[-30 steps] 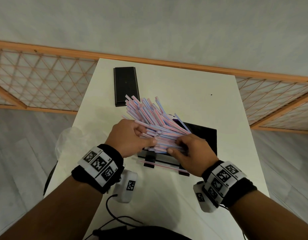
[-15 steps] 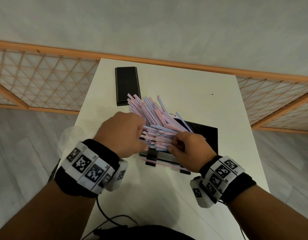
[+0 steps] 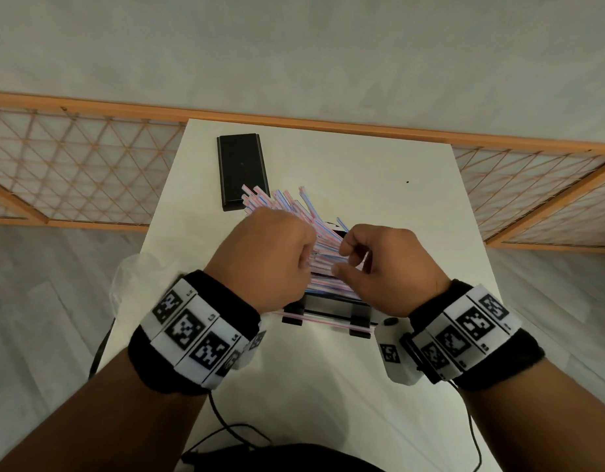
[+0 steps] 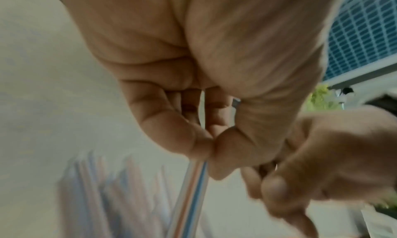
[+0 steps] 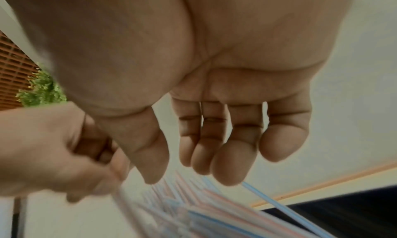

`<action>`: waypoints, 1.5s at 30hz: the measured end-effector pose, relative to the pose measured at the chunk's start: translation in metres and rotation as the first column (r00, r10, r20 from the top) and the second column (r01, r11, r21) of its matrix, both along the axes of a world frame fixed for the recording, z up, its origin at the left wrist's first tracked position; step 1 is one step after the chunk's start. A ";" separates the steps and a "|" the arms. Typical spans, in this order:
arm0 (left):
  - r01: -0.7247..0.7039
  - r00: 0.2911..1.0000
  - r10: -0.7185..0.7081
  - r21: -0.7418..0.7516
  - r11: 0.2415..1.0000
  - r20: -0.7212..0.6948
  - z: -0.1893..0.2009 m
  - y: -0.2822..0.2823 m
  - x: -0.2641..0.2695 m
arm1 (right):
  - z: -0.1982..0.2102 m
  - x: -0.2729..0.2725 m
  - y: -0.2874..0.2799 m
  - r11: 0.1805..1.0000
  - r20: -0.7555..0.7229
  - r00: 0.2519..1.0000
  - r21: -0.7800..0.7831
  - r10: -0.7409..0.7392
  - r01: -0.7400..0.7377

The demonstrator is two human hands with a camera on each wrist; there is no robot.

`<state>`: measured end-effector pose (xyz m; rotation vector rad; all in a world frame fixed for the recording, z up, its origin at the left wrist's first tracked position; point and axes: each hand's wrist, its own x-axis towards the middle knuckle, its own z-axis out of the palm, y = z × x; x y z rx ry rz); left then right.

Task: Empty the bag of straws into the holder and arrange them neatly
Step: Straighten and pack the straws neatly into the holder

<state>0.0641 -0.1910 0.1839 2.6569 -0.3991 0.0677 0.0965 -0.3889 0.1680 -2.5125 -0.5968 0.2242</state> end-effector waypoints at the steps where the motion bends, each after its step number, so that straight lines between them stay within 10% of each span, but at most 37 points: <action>1: 0.031 0.997 -0.029 -0.033 0.999 0.065 0.010 -0.002 -0.001 | 0.003 -0.004 0.004 0.998 -0.006 1.000 0.054 0.012 -0.012; 10: 0.256 0.913 -0.084 -0.400 0.880 0.400 0.069 -0.029 0.003 | 0.017 -0.003 0.034 0.961 -0.092 0.995 0.276 0.050 -0.022; 16: 0.118 0.882 0.285 -0.763 0.636 0.374 0.052 -0.025 0.020 | 0.051 0.006 0.015 0.642 -0.091 0.980 0.744 -0.175 0.184; 20: 0.149 0.870 0.259 -0.725 0.673 0.419 0.047 -0.031 0.014 | 0.044 0.008 -0.002 0.912 0.064 0.977 0.376 -0.204 0.166; 25: 0.244 0.881 -0.081 -0.301 0.922 0.465 0.041 -0.055 0.012 | 0.048 -0.003 0.019 0.991 0.042 0.998 -0.129 0.046 -0.040; 28: 0.230 0.921 -0.078 -0.370 0.900 0.382 0.027 -0.053 0.011 | 0.037 -0.013 0.032 0.993 0.244 0.963 -0.053 0.118 -0.108; 30: 0.158 0.920 0.054 -0.493 0.856 0.388 0.020 -0.040 0.012 | 0.012 -0.013 0.027 0.978 0.075 0.996 0.201 0.040 -0.054; 39: -0.370 0.815 0.576 -0.709 0.600 0.061 -0.037 0.017 0.022 | -0.054 -0.008 -0.002 0.989 0.152 0.981 0.099 -0.121 0.107; 45: -0.038 0.881 0.244 -0.452 0.891 0.406 -0.047 -0.012 0.010 | -0.061 -0.055 0.013 0.987 0.085 0.991 -0.134 0.105 -0.093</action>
